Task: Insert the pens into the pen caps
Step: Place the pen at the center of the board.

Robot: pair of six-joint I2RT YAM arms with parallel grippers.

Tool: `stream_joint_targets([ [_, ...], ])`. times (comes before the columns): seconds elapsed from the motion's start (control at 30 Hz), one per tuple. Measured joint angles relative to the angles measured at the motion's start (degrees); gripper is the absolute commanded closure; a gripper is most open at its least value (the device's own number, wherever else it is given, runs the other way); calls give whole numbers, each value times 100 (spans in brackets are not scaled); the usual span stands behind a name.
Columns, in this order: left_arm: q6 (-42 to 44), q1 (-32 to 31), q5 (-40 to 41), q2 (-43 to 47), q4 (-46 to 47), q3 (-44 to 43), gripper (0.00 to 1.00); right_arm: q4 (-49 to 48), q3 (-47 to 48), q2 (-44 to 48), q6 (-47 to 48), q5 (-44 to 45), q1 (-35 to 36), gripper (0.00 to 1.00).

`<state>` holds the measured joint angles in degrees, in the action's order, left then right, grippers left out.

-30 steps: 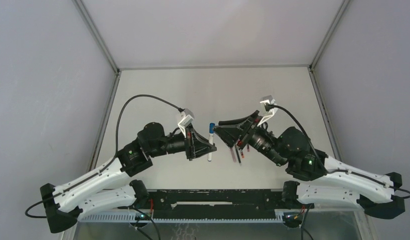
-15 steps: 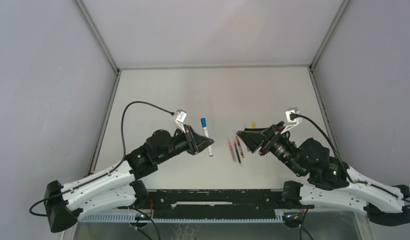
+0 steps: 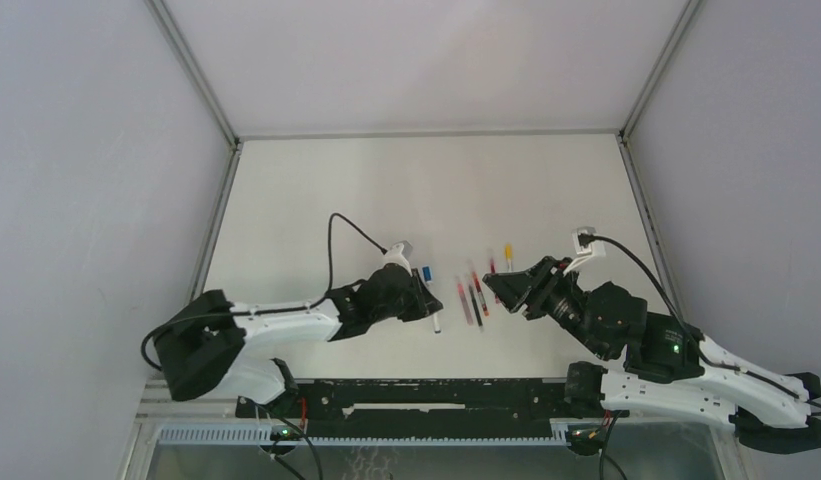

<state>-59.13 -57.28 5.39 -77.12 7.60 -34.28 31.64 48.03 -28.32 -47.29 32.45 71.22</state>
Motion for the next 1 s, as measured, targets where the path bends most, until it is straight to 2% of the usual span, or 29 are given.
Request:
stream_joint_targets([
  [0.23,-291,-50,9,-1102,-59,-605,98,446,-4,-17,-232,50,0,43],
  [0.43,-389,-122,70,-1700,-181,-1134,93,691,-4,44,-415,103,0,43],
  [0.9,-514,-155,201,-2192,-422,-1368,93,955,-7,59,-695,120,0,43],
  [1.0,-540,-155,201,-2271,-385,-1436,90,955,-7,59,-713,120,0,43],
])
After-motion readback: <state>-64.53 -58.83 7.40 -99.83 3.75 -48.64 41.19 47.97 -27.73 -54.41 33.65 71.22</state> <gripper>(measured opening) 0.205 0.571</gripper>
